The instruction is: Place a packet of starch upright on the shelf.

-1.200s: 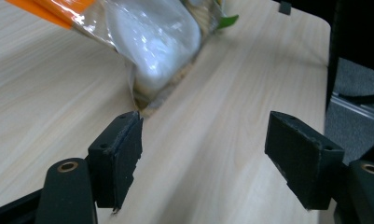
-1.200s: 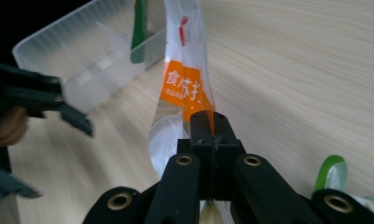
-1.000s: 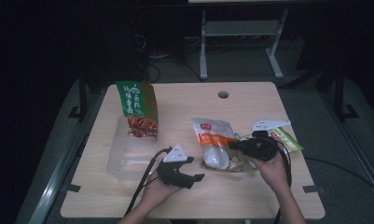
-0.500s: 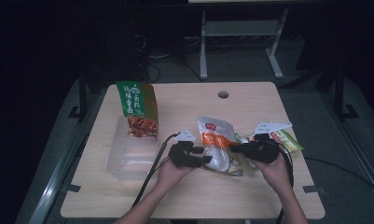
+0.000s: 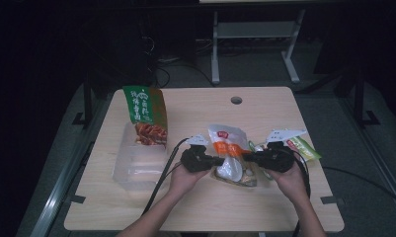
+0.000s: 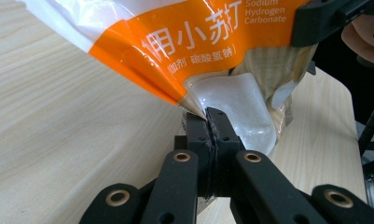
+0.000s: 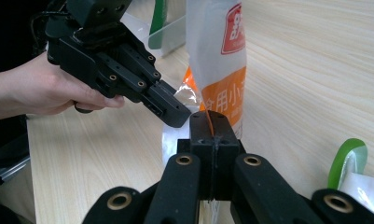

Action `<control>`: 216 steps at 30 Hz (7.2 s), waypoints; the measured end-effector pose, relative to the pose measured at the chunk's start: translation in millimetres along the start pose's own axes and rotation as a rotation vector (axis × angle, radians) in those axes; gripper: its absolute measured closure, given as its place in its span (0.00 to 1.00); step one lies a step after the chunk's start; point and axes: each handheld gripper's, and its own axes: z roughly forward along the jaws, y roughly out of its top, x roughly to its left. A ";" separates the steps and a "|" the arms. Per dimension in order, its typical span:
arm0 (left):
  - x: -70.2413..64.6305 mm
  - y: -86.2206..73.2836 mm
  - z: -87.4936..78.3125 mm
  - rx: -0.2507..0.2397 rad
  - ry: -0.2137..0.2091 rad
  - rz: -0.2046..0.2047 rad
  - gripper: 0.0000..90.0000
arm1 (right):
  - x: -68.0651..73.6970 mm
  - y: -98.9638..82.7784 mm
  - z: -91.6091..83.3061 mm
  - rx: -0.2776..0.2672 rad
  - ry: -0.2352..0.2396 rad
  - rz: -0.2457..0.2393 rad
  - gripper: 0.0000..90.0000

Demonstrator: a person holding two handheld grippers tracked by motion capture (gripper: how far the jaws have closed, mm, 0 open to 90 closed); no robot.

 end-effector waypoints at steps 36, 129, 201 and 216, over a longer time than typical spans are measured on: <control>-38.3 -26.1 -50.5 0.006 0.116 0.177 0.60 | 16.5 5.3 21.4 0.089 0.065 -0.015 1.00; -63.8 -85.9 -109.5 0.005 0.103 0.252 0.34 | 100.8 170.5 232.5 0.040 0.340 -0.089 1.00; -62.3 -89.0 -106.7 0.026 0.136 0.224 0.31 | 79.3 117.1 163.3 0.070 0.275 -0.084 0.70; -65.7 -89.5 -105.1 0.038 0.139 0.245 0.31 | 62.5 87.5 127.8 0.083 0.224 -0.051 0.63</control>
